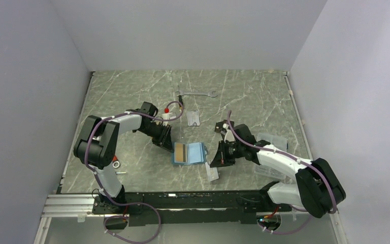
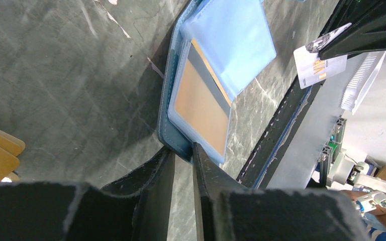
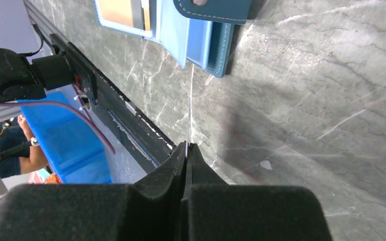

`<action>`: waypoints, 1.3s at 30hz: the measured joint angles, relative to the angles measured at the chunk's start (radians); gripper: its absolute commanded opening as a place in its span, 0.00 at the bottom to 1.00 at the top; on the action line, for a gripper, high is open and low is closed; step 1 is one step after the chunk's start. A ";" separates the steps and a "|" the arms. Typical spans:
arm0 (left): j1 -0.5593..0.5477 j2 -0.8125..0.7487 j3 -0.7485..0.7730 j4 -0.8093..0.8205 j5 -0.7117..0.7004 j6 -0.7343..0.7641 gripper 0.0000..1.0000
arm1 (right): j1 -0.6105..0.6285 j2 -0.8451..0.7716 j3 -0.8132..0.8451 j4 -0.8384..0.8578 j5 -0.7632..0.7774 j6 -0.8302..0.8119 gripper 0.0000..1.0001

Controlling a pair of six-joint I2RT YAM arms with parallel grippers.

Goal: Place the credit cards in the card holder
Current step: Turn over the card slot in the card holder.

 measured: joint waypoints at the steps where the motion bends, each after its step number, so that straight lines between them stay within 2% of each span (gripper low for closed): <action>1: 0.000 0.000 0.000 0.000 0.000 0.000 0.25 | 0.002 -0.003 -0.002 0.001 -0.003 0.000 0.00; 5: -0.002 0.000 0.000 -0.005 0.000 0.000 0.24 | 0.007 0.003 0.000 0.018 -0.014 0.002 0.00; 16: -0.003 0.000 0.002 -0.012 0.000 0.003 0.22 | 0.009 0.160 0.073 0.082 0.003 0.000 0.00; 29: -0.003 -0.001 0.002 -0.011 0.000 0.014 0.21 | 0.009 0.193 0.073 0.137 0.003 0.004 0.00; 39: -0.003 -0.007 0.007 -0.015 0.000 0.017 0.24 | 0.029 0.195 0.103 0.161 0.001 0.017 0.00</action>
